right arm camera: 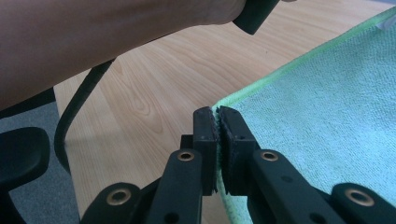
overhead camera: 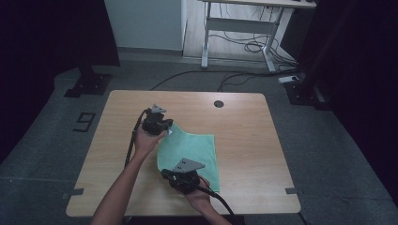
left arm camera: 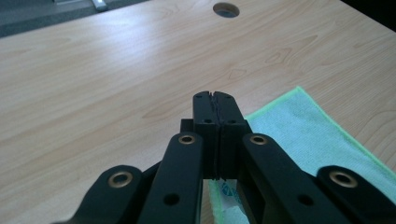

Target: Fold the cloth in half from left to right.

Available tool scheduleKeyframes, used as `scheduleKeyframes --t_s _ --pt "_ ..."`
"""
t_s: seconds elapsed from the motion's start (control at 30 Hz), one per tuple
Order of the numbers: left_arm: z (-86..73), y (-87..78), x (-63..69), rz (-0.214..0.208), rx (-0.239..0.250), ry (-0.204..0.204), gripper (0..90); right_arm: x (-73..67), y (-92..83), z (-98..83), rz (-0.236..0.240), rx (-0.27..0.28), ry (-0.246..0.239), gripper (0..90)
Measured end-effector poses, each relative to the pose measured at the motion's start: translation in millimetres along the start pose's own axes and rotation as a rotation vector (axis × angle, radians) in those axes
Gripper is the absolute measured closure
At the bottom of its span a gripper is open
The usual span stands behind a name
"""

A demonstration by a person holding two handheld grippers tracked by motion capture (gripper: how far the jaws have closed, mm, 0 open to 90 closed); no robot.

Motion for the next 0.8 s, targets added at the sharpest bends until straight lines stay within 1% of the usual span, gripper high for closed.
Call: scheduleKeyframes --t_s 0.03,0.07,0.1,0.17,0.23,0.3,0.37,0.43,0.57,0.67,0.8 --pt "-0.5 -0.2 -0.5 -0.001 0.0 -0.006 88.7 -0.2 1.2 0.5 0.004 0.0 0.003 85.4" --pt "-0.4 -1.8 -2.0 0.003 0.001 -0.003 88.7 -0.5 2.6 2.2 0.008 -0.001 0.003 85.3" --pt "0.6 -4.9 -3.9 0.006 0.01 -0.007 88.7 -1.3 4.1 5.1 0.01 0.0 -0.002 85.4" --pt "4.2 -13.9 -9.5 0.016 0.021 -0.017 88.7 -2.9 5.8 12.8 0.01 0.005 -0.011 85.4" --pt "9.2 -23.6 -13.9 0.022 0.033 -0.02 88.7 -5.2 5.2 20.7 0.021 0.021 -0.009 85.4" --pt "12.5 -30.3 -14.4 0.02 0.04 -0.015 88.7 -8.1 3.7 25.1 0.023 0.031 -0.017 85.4" --pt "12.5 -31.4 -11.8 0.024 0.037 -0.004 88.7 -10.1 3.7 24.4 0.023 0.027 -0.021 85.4" --pt "10.4 -28.8 -9.0 0.024 0.029 -0.001 88.7 -10.7 4.9 21.0 0.018 0.017 -0.022 85.4" --pt "5.3 -24.9 -10.0 0.026 0.019 -0.014 88.7 -11.1 6.0 16.8 0.019 0.008 -0.017 85.4" --pt "4.1 -32.2 -17.1 0.044 0.021 -0.017 88.6 -13.6 6.1 22.3 0.025 0.017 -0.023 85.4" --pt "8.4 -48.7 -28.1 0.062 0.04 -0.041 88.7 -21.9 5.1 35.0 0.039 0.047 -0.038 85.4"
Point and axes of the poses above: each handheld gripper's, and its own axes: y roughly forward along the jaws, z roughly out of its top, x roughly to its right, the point moved 7 cm from there along y, roughly forward along the jaws, and after that the axes turned 9 degrees about -x, right-handed, at the moved point
